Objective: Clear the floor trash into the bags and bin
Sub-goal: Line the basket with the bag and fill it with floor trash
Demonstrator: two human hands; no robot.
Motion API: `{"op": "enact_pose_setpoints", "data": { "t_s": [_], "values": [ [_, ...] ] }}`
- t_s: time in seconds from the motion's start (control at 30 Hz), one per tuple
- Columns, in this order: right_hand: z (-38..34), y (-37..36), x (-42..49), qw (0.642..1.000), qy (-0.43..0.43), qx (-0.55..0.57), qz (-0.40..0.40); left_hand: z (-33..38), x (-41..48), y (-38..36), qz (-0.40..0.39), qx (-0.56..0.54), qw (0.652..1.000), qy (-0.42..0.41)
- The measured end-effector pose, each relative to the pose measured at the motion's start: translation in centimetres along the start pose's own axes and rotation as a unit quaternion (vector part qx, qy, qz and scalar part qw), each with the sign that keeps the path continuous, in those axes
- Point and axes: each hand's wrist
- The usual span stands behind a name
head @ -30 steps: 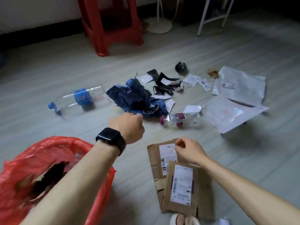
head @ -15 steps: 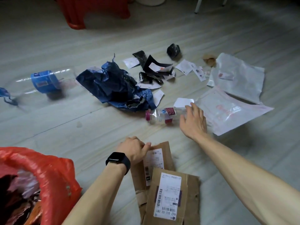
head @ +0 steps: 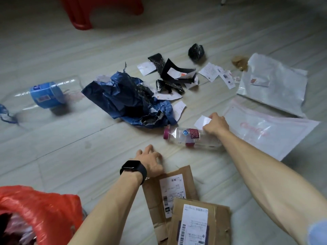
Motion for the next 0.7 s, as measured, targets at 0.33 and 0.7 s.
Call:
{"op": "enact_pose_setpoints", "data": {
  "t_s": [0.33,0.7],
  "values": [
    [-0.5,1.5,-5.0,0.920,0.043,0.368,-0.128,0.0,1.0,1.5,0.064,0.030,0.998,0.000],
    [0.1,3.5,-5.4,0.971,0.011,0.231,-0.057,5.7,1.9,8.7,0.397,0.059,0.903,-0.154]
  ]
}}
Point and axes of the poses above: each hand's wrist, its own x-axis towards the middle knuckle, its own y-axis out of the back of the hand, z = x × y, and after that the axes turned 6 degrees about y, right-handed
